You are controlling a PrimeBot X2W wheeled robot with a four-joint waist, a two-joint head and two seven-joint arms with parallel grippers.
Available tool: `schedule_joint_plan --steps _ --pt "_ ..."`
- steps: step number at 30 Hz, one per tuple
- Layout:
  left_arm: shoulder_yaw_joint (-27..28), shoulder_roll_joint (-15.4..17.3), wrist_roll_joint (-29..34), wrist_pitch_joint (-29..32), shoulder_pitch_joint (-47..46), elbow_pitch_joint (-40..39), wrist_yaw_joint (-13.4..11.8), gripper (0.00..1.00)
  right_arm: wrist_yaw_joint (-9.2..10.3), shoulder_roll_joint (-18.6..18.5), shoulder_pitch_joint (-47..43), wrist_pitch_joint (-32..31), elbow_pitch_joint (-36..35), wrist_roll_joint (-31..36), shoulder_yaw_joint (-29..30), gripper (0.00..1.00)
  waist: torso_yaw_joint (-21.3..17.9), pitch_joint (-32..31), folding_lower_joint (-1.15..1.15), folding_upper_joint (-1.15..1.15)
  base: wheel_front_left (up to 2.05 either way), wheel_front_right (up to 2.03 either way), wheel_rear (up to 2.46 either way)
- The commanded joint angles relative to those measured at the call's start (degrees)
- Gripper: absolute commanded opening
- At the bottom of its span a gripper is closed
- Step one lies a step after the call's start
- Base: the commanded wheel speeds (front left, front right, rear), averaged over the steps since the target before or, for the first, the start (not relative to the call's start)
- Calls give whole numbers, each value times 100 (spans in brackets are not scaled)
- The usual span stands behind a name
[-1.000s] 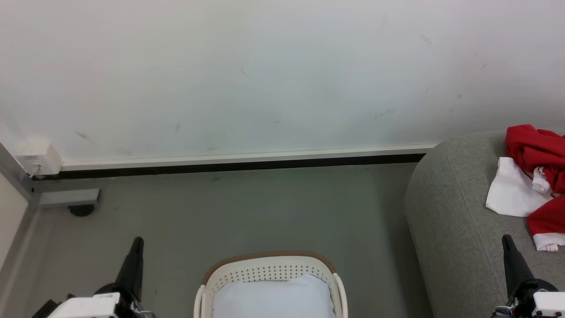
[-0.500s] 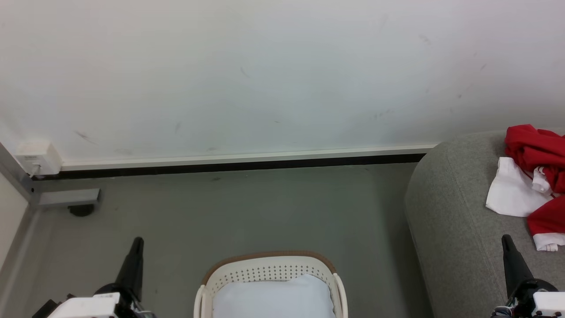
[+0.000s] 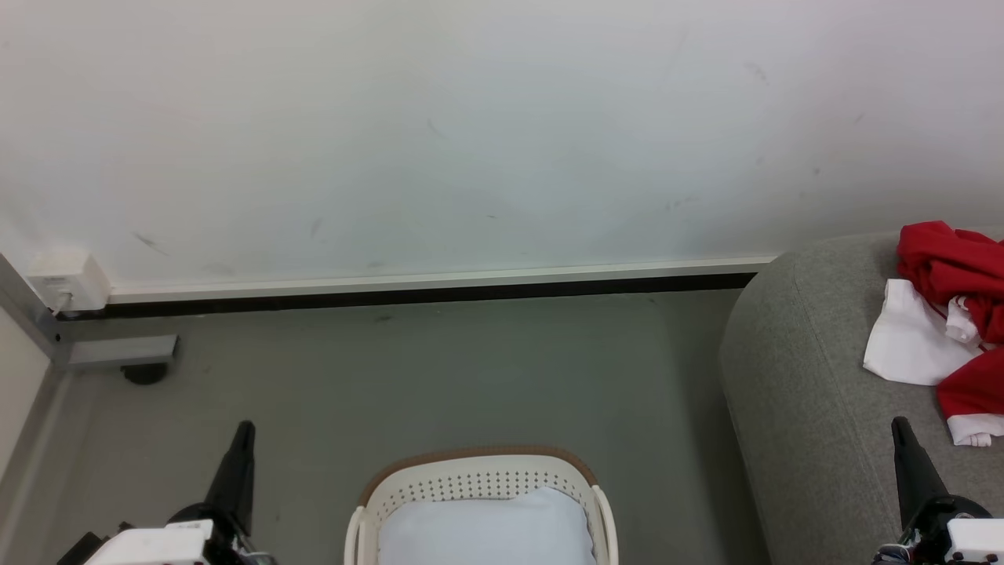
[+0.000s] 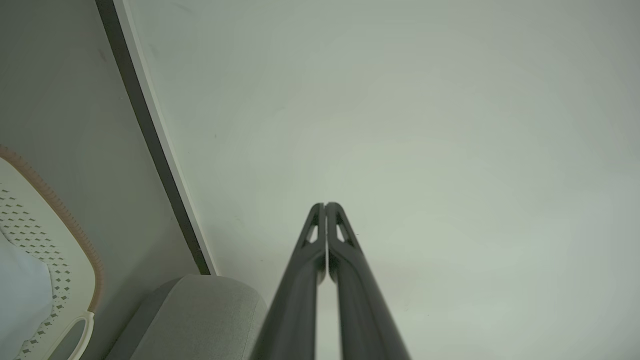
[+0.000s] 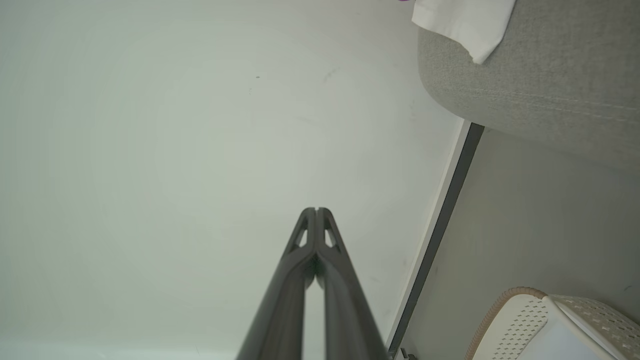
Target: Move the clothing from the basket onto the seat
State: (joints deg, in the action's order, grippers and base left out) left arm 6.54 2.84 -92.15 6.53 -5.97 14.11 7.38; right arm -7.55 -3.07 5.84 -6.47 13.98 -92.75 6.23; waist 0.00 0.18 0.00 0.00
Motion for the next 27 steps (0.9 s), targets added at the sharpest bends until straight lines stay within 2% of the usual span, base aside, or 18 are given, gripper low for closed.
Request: schedule_joint_plan --steps 1,27 --pt "19 11 -45 23 -42 -16 20 0 12 3 74 0 15 32 23 0 0 0 0 0 0 0 0" --pt "21 10 -43 25 -42 -17 21 0 12 10 75 -11 15 44 33 0 0 0 0 0 0 0 0"
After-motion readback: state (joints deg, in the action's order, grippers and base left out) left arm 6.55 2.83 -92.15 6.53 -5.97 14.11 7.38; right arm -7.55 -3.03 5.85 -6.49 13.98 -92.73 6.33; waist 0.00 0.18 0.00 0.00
